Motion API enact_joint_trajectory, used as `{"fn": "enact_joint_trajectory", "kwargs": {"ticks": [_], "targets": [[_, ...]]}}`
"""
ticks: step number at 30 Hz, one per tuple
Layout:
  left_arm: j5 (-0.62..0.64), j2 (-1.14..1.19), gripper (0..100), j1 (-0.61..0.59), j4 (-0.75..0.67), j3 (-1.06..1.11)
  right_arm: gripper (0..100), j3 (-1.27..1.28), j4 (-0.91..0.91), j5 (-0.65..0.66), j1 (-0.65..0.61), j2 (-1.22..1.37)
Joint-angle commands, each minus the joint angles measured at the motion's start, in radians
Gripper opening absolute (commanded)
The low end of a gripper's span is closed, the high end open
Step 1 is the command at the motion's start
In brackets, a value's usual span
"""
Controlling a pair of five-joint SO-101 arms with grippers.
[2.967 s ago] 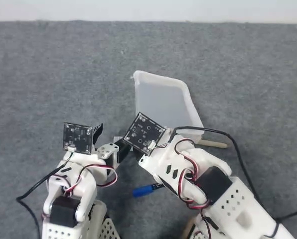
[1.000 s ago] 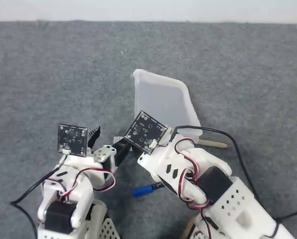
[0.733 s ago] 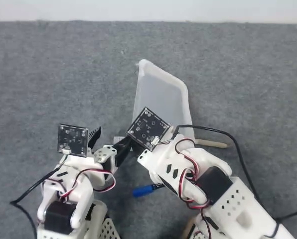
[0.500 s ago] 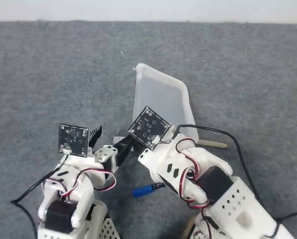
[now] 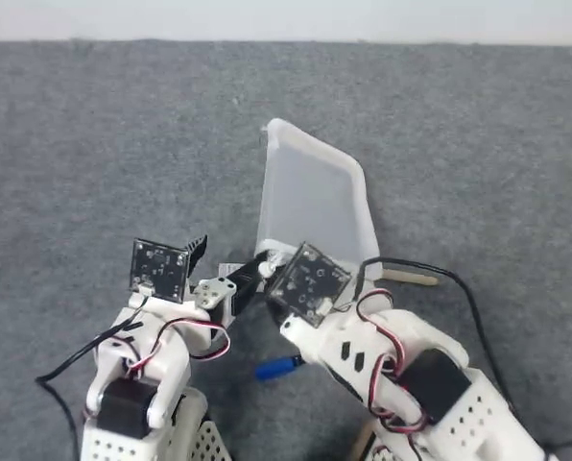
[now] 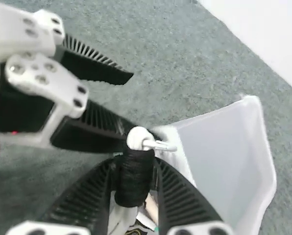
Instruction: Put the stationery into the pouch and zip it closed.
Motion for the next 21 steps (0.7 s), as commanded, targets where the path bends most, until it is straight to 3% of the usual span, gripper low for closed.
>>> {"fn": "enact_joint_trajectory", "kwargs": {"ticks": [1,8,16,21], "targets": [[-0.015,-0.018,23,0.005,-0.026,-0.005,0.6,-0.015,0.002,0.023,-0.024,-0.044],[-0.066,-0.018,16,0.005,-0.026,-0.005,0.6,0.014,0.005,0.023,-0.022,-0.044],[-0.066,-0.018,8,0.003,-0.026,-0.024,0.6,0.018,0.005,0.017,0.064,-0.044],[-0.064,-0.018,4,-0.078,-0.054,-0.025,0.6,0.035,-0.004,0.015,0.070,-0.044]]}}
